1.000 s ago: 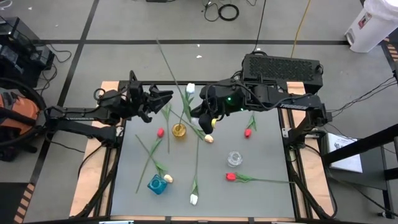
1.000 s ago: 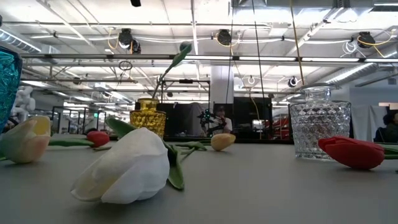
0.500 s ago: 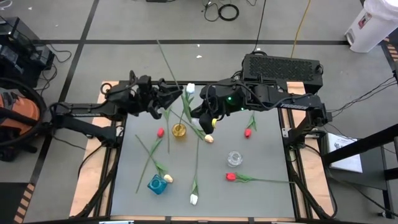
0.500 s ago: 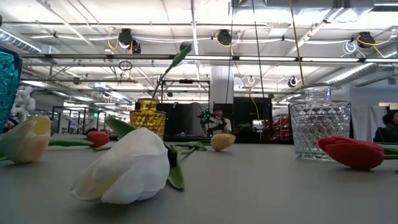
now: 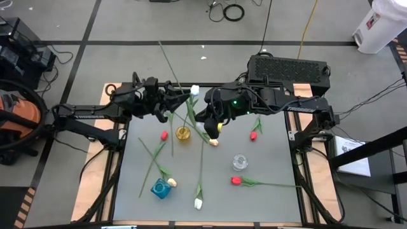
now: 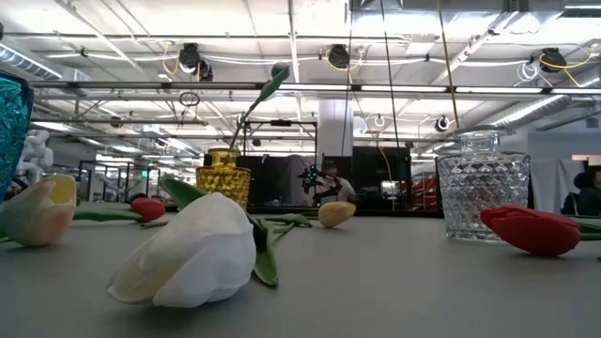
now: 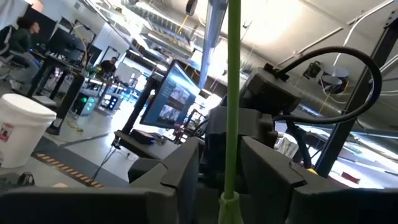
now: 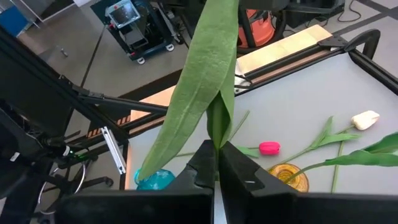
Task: Sort flowers into vase by color
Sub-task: Put the top white tulip into the yellow vase
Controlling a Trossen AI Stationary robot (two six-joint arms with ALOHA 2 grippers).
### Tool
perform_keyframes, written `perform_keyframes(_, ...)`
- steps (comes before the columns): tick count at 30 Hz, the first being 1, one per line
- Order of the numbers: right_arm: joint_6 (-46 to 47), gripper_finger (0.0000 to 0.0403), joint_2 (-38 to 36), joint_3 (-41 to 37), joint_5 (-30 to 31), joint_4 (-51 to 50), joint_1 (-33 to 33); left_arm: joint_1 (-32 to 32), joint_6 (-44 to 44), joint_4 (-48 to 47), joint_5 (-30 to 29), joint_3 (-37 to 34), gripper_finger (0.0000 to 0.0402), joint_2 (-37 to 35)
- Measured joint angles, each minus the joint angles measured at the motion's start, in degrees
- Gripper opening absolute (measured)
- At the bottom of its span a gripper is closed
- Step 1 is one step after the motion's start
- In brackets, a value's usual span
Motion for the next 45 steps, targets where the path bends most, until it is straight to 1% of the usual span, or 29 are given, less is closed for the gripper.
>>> perform_keyframes(4, -0.6, 0.0000, 0.0, 0.0, 1.3, 0.0, 0.0, 0.0, 0.0, 0.0, 0.0, 0.0, 0.0093, 0.0)
perform_keyframes(8, -0.9, 0.0000, 0.0, 0.0, 1.3, 0.1, -0.3, 0.0, 0.0, 0.1, 0.0, 0.0, 0.0067, 0.0)
perform_keyframes(17, -1.8, 0.0000, 0.0, 0.0, 1.3, 0.2, -1.0, 0.0, 0.0, 0.0, 0.2, 0.0, 0.0038, 0.0)
perform_keyframes(22, -2.5, 0.0000, 0.0, 0.0, 1.3, 0.3, -1.0, 0.0, 0.0, 0.0, 0.2, 0.0, 0.0012, 0.0)
perform_keyframes(32, -2.7, 0.0003, 0.0, 0.0, 1.1, 0.3, -1.0, 0.0, 0.0, 0.0, 0.3, 0.0, 0.0005, 0.0)
perform_keyframes(36, -3.2, 0.0025, 0.0, 0.0, 1.2, 0.3, -0.8, 0.0, 0.1, 0.0, 0.3, 0.0, 0.0005, -0.1)
perform_keyframes(45, -4.2, 0.0108, -0.9, 0.0, 4.1, 0.2, 0.5, 0.4, 1.6, -3.5, -0.2, 0.0, 0.0004, -1.5)
